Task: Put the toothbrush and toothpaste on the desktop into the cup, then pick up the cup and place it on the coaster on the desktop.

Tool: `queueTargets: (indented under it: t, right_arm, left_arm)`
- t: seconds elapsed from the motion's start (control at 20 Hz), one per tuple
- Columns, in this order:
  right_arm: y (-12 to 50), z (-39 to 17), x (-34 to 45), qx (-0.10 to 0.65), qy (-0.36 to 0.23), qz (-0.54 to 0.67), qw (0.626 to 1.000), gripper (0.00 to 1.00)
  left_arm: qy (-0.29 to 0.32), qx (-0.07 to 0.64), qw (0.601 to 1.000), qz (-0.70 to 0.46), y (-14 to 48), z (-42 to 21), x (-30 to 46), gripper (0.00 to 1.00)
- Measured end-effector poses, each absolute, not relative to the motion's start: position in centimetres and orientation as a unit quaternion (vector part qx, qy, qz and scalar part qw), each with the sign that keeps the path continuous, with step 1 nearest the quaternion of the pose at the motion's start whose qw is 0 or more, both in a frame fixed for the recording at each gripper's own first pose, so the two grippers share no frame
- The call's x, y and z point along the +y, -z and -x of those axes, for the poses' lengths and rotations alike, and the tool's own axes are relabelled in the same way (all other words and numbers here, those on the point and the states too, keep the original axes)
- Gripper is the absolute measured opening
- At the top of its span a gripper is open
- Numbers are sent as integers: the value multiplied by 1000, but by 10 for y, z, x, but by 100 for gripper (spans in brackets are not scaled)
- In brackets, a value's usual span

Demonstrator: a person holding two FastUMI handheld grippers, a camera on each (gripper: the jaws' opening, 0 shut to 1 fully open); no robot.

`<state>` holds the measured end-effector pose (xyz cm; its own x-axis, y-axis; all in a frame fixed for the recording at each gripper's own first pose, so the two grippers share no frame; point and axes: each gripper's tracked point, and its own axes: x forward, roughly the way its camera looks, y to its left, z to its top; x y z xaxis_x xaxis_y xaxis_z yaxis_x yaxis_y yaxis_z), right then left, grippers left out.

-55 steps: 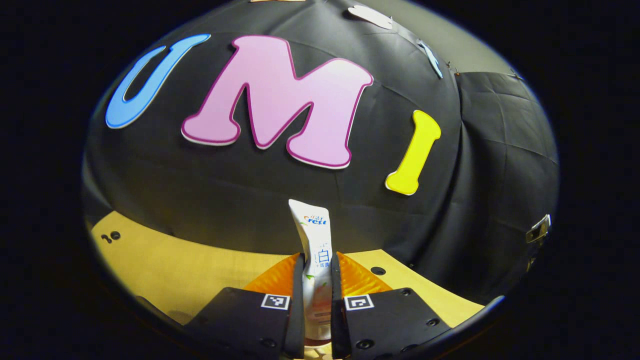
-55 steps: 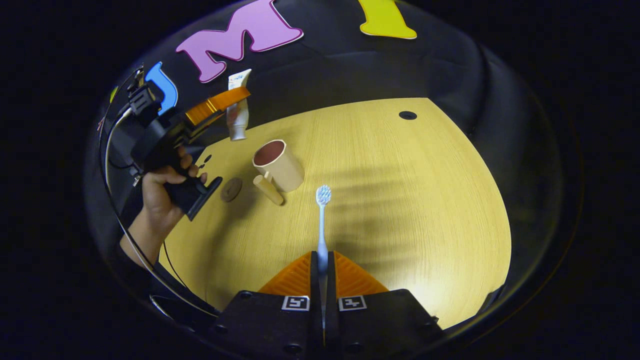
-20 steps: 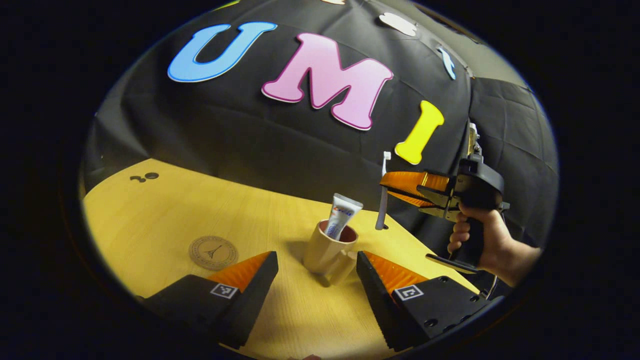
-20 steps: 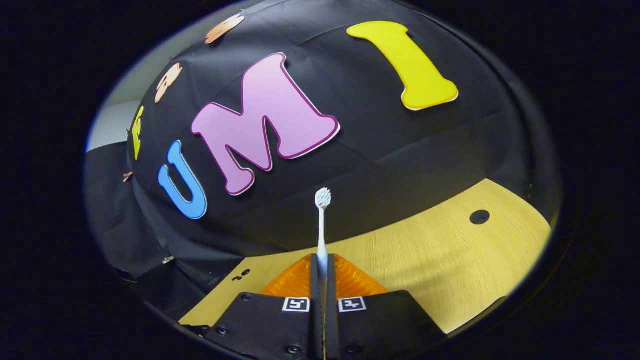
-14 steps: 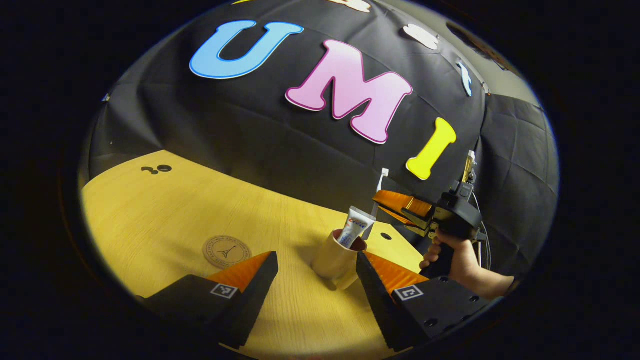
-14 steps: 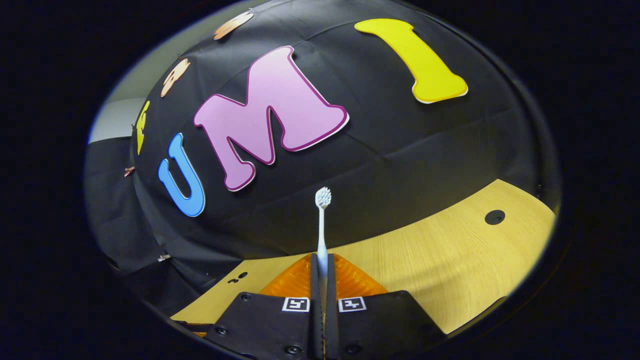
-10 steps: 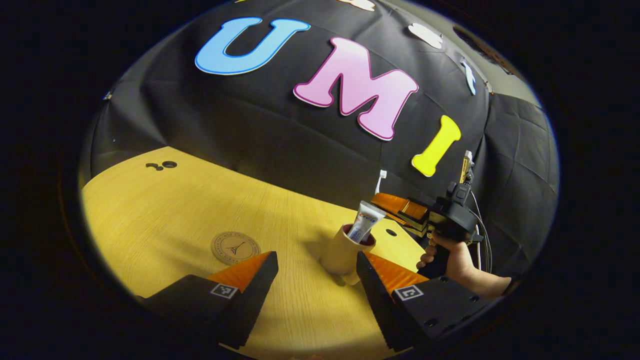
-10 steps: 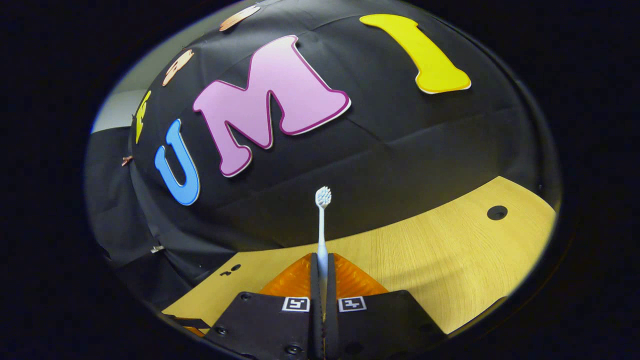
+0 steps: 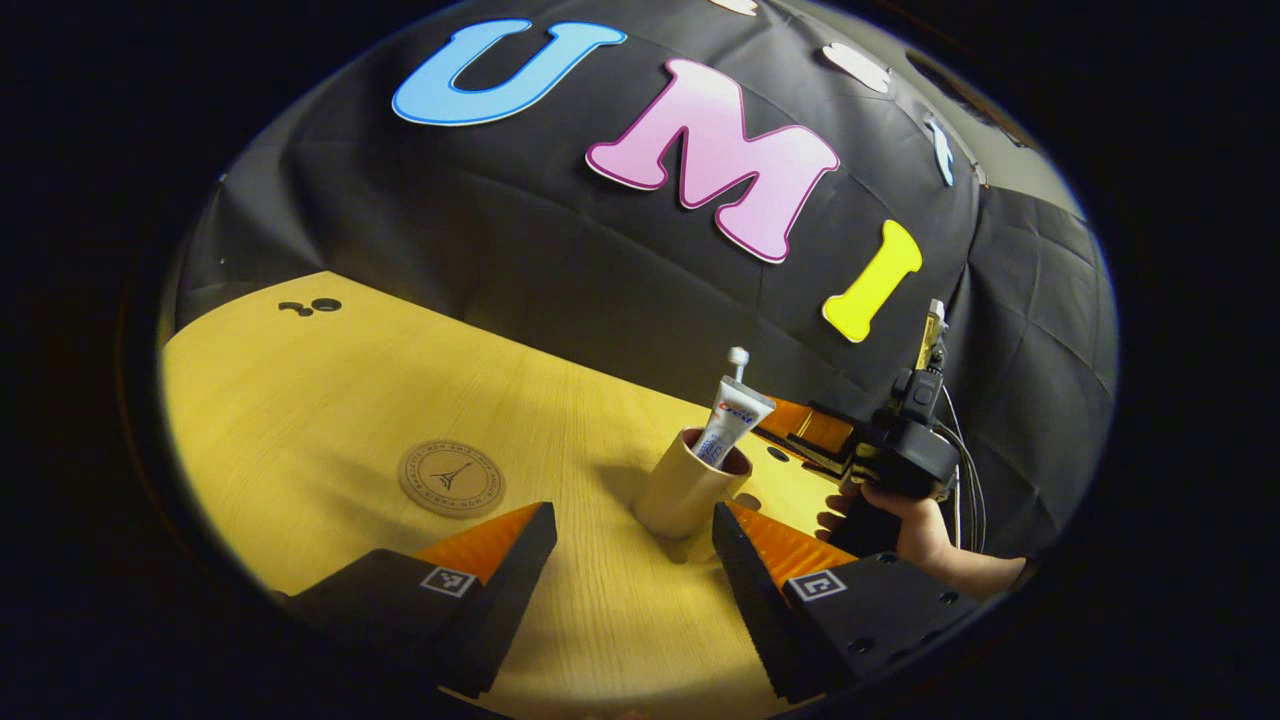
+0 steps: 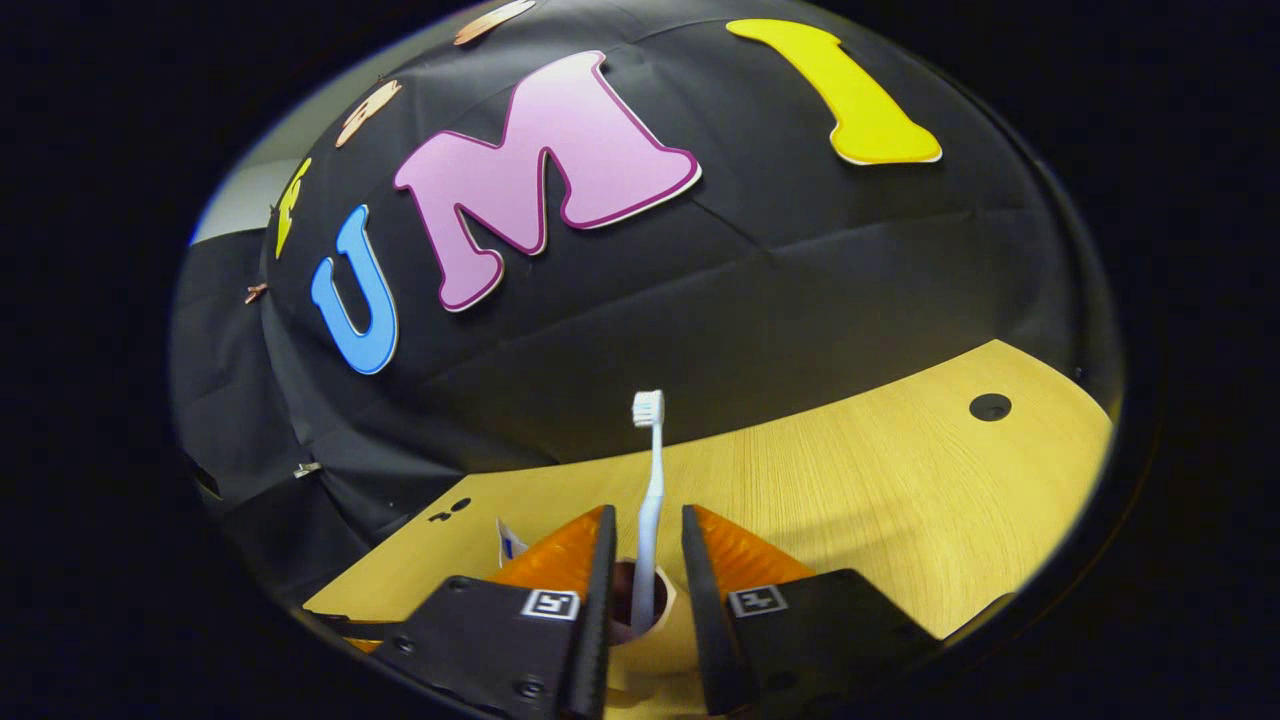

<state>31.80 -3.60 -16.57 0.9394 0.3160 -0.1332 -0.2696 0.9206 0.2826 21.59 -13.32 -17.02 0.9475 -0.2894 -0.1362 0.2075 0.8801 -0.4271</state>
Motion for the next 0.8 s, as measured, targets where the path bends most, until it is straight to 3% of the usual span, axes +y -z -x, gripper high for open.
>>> queueTargets:
  t: [0.05,0.1,0.15,0.2,0.25,0.8]
  right_arm:
    - [165,-314,-41,91,-141,-126,978,40]
    - [162,-311,-45,91,-135,-125,979,65]
    - [159,-305,-46,94,-131,-129,978,84]
    - [154,-300,-49,100,-128,-132,978,86]
    - [153,-295,-52,105,-124,-135,977,98]
    - [127,-242,-77,215,-68,-158,961,98]
  left_arm:
    - [129,98,964,211,169,-214,-135,97]
    - [129,98,964,213,168,-212,-136,98]
    - [126,99,964,213,169,-208,-134,98]
    - [124,102,964,214,168,-206,-133,98]
    - [120,107,964,212,168,-204,-131,97]
    - [62,158,974,152,159,-123,-93,97]
